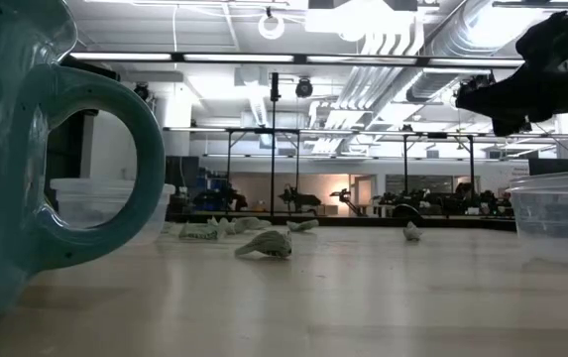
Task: Sort candy
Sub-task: Put the green candy into the square transparent bin
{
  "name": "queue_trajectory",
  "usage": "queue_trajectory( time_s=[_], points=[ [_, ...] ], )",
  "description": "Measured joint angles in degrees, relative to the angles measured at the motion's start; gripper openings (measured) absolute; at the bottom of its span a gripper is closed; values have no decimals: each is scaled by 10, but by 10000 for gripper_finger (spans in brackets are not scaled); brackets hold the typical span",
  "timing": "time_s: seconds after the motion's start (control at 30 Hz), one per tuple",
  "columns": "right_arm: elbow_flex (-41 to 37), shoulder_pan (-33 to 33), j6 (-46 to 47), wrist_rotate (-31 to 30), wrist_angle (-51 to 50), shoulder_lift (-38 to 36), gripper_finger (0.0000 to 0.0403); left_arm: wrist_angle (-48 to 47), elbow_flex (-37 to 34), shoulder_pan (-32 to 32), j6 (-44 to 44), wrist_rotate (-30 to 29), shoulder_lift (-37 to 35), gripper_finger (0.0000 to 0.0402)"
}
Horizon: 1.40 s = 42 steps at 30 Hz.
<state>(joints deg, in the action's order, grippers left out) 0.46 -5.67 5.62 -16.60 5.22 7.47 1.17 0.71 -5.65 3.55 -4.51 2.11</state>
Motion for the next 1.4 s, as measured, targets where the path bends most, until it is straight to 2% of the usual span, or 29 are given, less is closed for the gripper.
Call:
queue_trajectory(
  time_s=[0.13,0.33,0.43,0.53,0.67,0.8,0.87,1.07,1.23,1.4],
  points=[
    [0,0,75,-21,27,-1,7,0,0,0,0,0,0,56],
    [1,9,52,-40,42,10,23,9,0,0,0,-8,0,56],
    [16,13,42,-42,46,39,64,9,0,0,0,-8,0,56],
    [43,18,16,-51,69,93,125,9,0,0,0,-9,0,56],
    [96,24,-29,-47,66,197,201,9,0,0,0,-10,0,56],
    [153,29,-101,-39,21,314,242,9,0,0,0,-10,0,56],
    [179,30,-111,-35,-12,369,249,9,0,0,0,-10,0,56],
    [245,28,-93,33,-36,522,244,9,0,0,0,-12,0,56],
    [296,27,-129,34,-97,619,226,8,0,0,0,-12,0,56],
    [331,32,-171,32,-135,685,208,5,0,0,0,-12,0,56]
  ],
)
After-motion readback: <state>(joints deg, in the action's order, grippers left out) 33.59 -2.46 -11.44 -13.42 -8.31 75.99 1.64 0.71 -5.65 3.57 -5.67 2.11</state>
